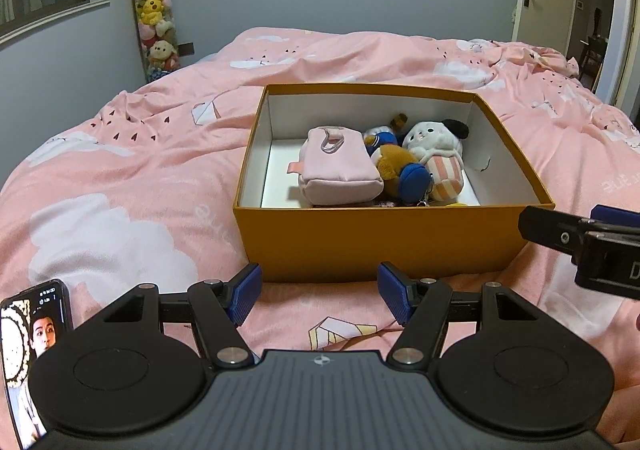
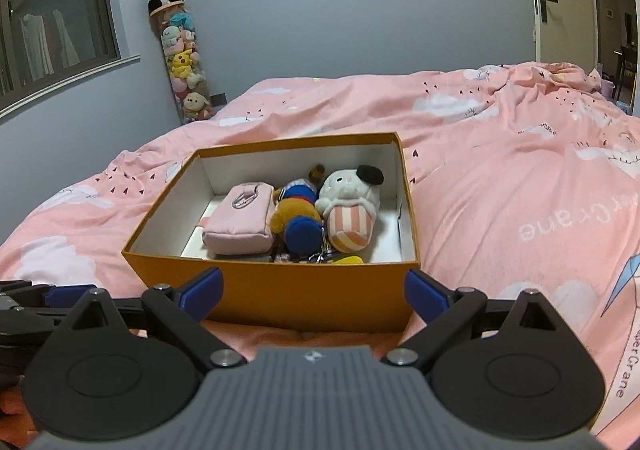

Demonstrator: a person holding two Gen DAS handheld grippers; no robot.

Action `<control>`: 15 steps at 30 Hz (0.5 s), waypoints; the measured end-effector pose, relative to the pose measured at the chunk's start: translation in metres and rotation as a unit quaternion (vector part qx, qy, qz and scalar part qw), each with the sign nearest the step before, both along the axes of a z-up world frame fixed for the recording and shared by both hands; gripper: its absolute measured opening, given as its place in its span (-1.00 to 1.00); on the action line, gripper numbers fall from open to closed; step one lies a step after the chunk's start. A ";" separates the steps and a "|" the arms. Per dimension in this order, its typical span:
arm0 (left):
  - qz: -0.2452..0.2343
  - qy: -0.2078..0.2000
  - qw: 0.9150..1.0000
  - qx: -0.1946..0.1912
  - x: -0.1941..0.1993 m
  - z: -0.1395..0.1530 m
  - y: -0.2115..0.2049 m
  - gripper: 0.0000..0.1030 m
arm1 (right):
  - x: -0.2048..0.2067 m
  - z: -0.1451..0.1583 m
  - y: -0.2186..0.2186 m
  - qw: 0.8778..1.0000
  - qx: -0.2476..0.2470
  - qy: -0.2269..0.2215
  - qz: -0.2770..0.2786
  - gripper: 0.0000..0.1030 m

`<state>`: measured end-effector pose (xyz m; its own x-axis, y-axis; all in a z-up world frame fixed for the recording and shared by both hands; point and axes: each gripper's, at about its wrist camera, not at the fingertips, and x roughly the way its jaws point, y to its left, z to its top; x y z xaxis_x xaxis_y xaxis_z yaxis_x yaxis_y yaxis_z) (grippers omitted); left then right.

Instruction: Organize objects

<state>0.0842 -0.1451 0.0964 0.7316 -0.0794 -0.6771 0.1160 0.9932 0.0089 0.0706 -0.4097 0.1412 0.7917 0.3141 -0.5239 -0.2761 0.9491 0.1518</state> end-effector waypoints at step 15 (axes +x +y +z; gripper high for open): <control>0.004 0.017 1.000 -0.003 0.004 -0.005 0.002 0.47 | 0.003 -0.006 0.003 1.000 -0.012 0.011 0.001 0.89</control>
<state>0.0878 -0.1435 0.0917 0.7093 -0.0778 -0.7006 0.1074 0.9942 -0.0017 0.0733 -0.4066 0.1357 0.7787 0.3028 -0.5495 -0.2751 0.9519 0.1347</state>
